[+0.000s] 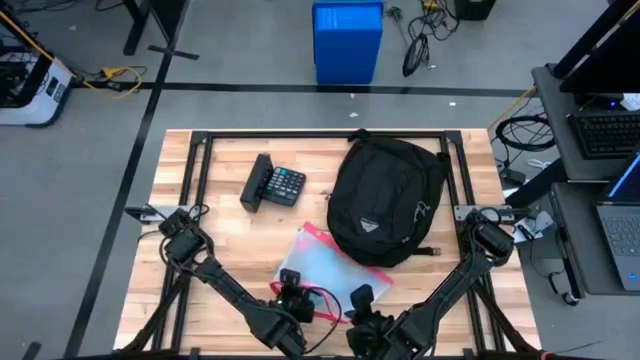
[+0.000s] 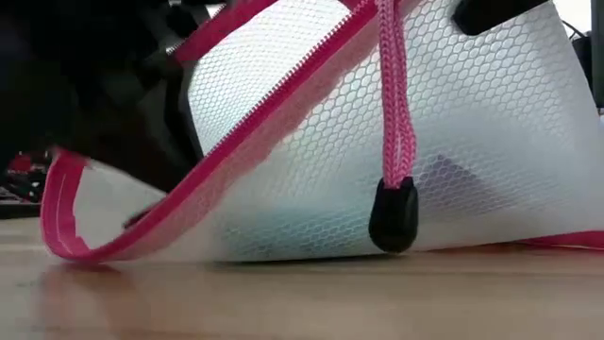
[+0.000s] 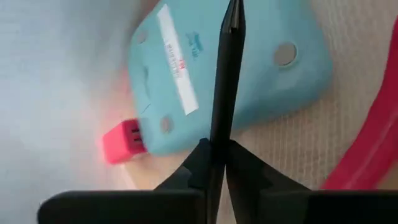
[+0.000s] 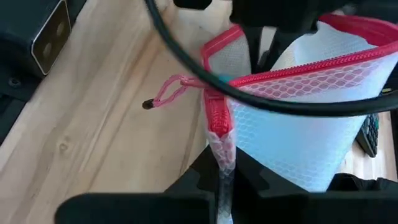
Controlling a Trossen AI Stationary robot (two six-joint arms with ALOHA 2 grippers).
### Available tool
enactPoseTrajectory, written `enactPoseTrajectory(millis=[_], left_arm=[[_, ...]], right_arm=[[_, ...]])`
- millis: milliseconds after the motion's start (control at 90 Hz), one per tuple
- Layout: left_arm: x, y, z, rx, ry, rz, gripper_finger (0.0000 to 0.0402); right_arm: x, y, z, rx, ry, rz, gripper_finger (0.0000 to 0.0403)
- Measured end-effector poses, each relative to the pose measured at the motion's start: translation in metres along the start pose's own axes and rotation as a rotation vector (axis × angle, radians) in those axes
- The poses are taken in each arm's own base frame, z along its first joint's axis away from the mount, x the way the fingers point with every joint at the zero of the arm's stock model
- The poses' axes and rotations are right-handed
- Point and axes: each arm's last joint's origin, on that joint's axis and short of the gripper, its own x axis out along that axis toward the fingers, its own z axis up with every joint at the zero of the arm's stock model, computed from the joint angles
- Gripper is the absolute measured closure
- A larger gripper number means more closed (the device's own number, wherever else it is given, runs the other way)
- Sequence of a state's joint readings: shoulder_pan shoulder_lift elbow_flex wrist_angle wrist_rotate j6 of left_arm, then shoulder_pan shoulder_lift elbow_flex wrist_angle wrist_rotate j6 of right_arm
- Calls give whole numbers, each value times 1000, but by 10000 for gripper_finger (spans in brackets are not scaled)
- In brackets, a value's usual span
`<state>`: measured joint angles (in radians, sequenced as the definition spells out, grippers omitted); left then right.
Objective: Unpack backpack
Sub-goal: Remove the black pen from the white zip bag
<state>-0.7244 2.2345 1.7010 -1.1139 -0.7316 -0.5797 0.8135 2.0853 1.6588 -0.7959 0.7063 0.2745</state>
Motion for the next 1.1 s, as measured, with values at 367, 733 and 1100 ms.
enactPoseTrajectory(millis=[367, 733, 1100], left_arm=[[-72, 1, 17, -64, -104, -68, 396], [-105, 5, -10, -205, -6, 3, 397], [-79, -14, -45, -391, 64, 108, 397]], right_arm=[[2, -3, 0, 28, 11, -6, 403], [2, -3, 0, 37, 11, -5, 403], [1, -1, -1, 35, 9, 2, 403]])
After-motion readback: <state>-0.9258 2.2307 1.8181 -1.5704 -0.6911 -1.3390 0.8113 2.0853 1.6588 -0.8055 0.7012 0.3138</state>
